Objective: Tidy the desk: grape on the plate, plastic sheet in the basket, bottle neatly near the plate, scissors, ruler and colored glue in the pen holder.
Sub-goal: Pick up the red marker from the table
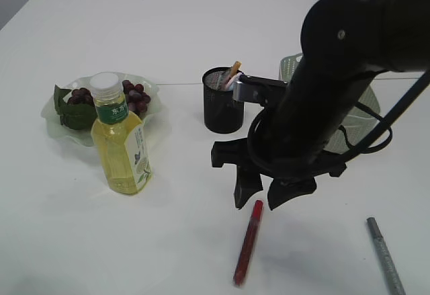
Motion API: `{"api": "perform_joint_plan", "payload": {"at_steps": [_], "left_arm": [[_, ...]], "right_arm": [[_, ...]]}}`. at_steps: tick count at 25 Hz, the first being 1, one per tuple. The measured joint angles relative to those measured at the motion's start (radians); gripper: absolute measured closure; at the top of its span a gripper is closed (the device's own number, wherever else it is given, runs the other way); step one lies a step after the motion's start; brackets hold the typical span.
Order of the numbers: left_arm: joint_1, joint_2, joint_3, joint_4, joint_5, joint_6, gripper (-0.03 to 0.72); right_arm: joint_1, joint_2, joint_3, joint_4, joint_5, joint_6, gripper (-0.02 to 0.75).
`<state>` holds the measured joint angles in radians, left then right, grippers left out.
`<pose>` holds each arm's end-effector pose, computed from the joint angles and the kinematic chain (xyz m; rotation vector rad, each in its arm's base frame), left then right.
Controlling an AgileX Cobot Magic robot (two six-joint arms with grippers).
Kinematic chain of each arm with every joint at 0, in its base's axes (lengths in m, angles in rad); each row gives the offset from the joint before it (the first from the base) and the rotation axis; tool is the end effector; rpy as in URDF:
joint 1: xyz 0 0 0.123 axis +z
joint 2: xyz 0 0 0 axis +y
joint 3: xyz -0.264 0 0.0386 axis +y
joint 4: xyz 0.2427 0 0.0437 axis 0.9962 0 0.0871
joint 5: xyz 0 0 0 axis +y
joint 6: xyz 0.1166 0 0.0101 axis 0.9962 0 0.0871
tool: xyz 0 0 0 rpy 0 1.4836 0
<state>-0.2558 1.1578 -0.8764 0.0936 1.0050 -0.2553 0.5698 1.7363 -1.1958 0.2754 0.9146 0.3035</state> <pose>0.2125 -0.0460 0.2462 0.0495 2.7598 -0.0130 0.2703 0.2031 0.1781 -0.1811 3.0192 0.4535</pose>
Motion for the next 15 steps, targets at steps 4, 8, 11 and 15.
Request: {"api": "perform_joint_plan", "payload": {"at_steps": [4, 8, 11, 15], "left_arm": [[0.000, 0.000, 0.000, -0.006, 0.000, 0.000, 0.449], [0.000, 0.000, 0.000, -0.020, -0.002, 0.000, 0.449], [0.000, 0.000, 0.000, -0.020, -0.002, 0.000, 0.449], [0.000, 0.000, 0.000, -0.020, -0.002, 0.000, 0.449]], "right_arm": [[0.003, 0.013, 0.012, -0.078, -0.030, 0.180, 0.379], [0.003, 0.080, 0.012, -0.092, -0.070, 0.297, 0.379], [0.003, 0.139, 0.012, -0.092, -0.089, 0.360, 0.379], [0.003, 0.196, 0.012, -0.094, -0.101, 0.396, 0.379]]}}
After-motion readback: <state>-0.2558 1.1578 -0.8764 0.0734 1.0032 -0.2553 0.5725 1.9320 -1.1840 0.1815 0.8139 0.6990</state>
